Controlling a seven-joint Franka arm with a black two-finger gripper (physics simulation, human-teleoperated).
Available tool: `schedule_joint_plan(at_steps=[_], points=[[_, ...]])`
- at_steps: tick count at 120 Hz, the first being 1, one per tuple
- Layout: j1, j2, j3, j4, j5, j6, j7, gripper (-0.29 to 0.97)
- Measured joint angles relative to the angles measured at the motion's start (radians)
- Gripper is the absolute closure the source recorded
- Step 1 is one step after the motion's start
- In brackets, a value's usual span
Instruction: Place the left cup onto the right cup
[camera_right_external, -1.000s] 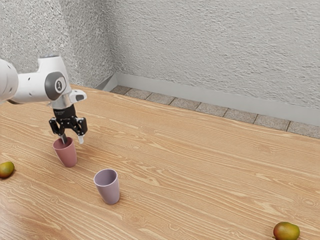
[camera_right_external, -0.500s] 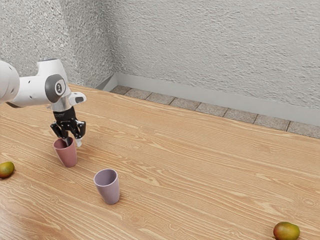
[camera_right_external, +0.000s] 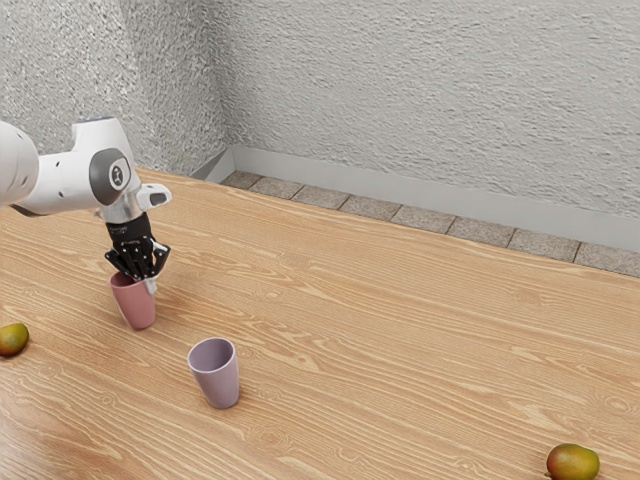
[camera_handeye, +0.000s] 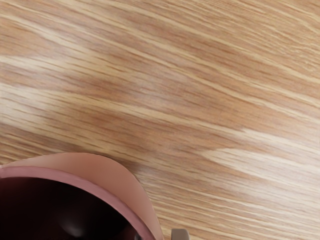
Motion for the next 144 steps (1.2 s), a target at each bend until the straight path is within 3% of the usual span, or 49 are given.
schedule_joint_plan(at_steps=[19, 39, 71, 91, 117, 144], points=[[-0.010, -0.029, 0.004, -0.008, 0.000, -0.003, -0.002, 0.78], [-0.065, -0.138, 0.003, -0.076, 0.015, -0.004, -0.011, 0.78], [-0.156, -0.312, -0.048, -0.154, 0.136, -0.024, -0.069, 0.78], [-0.135, -0.414, -0.178, -0.233, 0.204, -0.041, -0.132, 0.78], [0.015, -0.498, -0.449, -0.283, 0.233, -0.070, -0.223, 0.78], [0.157, -0.547, -0.673, -0.315, 0.231, -0.093, -0.318, 0.78]])
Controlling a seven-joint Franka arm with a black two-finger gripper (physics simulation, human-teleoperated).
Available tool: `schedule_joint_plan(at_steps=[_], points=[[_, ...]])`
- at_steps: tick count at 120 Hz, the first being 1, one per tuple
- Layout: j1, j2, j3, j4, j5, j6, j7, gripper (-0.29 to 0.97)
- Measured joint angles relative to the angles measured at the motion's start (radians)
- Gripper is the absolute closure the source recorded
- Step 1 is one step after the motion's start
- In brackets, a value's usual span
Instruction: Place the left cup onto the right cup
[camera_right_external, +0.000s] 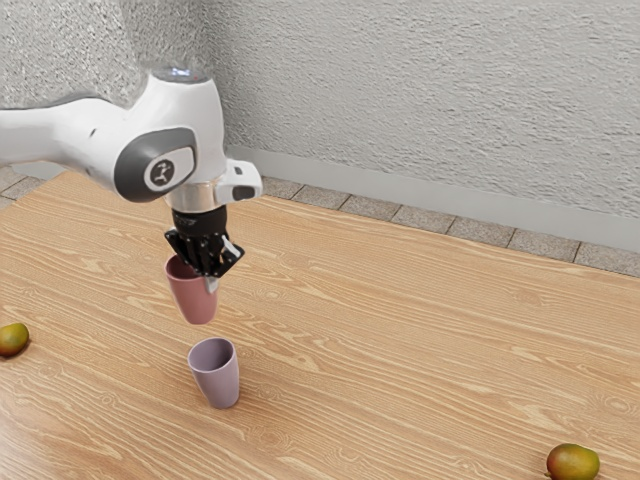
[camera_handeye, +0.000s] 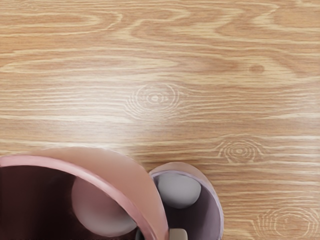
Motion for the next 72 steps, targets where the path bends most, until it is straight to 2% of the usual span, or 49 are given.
schedule_joint_plan(at_steps=[12, 24, 72], points=[[0.078, -0.026, -0.092, -0.026, -0.020, 0.000, -0.037, 0.78], [0.120, -0.037, -0.143, -0.043, -0.049, 0.002, -0.068, 0.78], [0.160, -0.037, -0.224, -0.074, -0.101, 0.036, -0.165, 0.78]])
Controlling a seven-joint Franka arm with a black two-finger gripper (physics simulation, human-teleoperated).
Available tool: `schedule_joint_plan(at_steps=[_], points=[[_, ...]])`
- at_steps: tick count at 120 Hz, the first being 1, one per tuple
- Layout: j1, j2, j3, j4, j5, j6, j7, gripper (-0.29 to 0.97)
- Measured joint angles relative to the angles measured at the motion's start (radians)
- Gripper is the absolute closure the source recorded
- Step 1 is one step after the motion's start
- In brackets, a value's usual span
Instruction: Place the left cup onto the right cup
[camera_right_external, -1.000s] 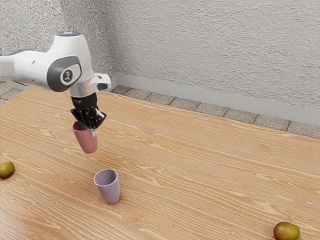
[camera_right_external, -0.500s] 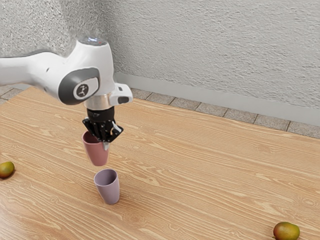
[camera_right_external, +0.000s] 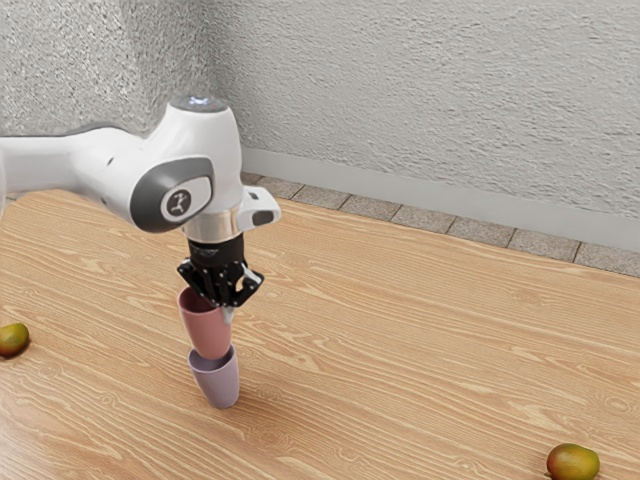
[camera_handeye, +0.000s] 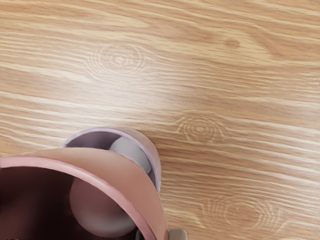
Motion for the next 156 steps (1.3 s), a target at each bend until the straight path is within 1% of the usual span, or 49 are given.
schedule_joint_plan(at_steps=[84, 148, 152, 156], points=[[0.008, 0.027, 0.002, -0.010, -0.003, 0.026, -0.083, 0.78], [0.006, 0.110, 0.018, -0.003, 0.018, 0.056, -0.104, 0.78], [0.006, 0.112, 0.019, -0.003, 0.018, 0.058, -0.105, 0.77], [0.007, 0.112, 0.018, -0.004, 0.017, 0.059, -0.107, 0.74]])
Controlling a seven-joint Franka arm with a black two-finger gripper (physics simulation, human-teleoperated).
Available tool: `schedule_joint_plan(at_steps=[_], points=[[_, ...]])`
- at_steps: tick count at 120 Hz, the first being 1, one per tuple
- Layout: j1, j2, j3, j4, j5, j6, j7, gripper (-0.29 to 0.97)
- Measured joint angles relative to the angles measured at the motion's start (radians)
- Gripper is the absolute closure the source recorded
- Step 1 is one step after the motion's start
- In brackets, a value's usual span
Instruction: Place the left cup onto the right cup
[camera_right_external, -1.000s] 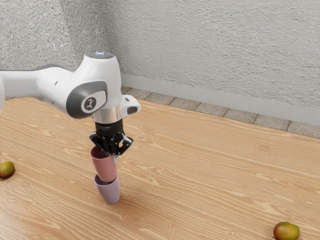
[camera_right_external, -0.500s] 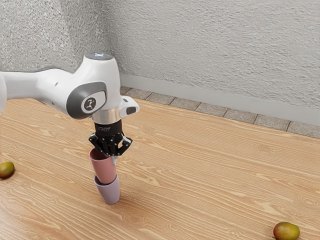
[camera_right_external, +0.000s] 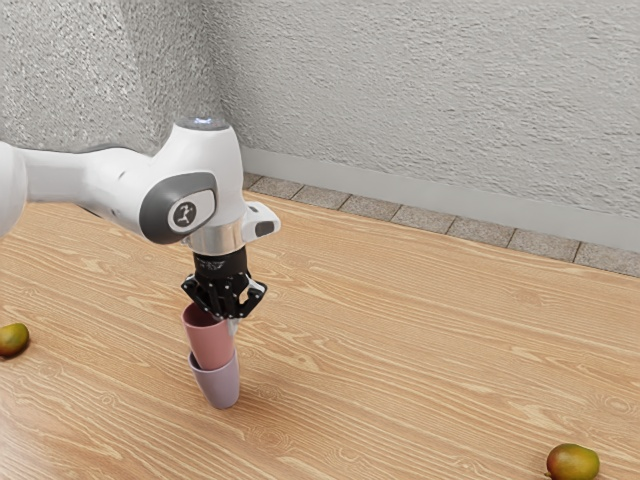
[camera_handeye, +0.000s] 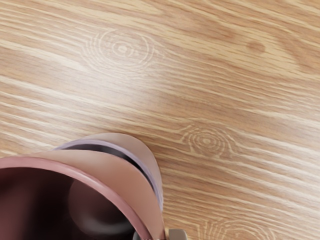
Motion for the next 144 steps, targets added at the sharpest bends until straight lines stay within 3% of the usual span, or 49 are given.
schedule_joint_plan(at_steps=[31, 64, 94, 121, 144], points=[[-0.009, -0.008, 0.000, 0.001, -0.002, -0.004, -0.020, 0.27], [-0.020, -0.046, 0.008, 0.059, 0.006, -0.068, -0.039, 0.08], [-0.293, -0.014, 0.340, 0.211, 0.032, -0.169, -0.011, 0.03], [-0.452, 0.013, 0.513, 0.370, 0.057, -0.281, 0.089, 0.01], [-0.503, 0.044, 0.605, 0.472, 0.075, -0.352, 0.194, 0.00]])
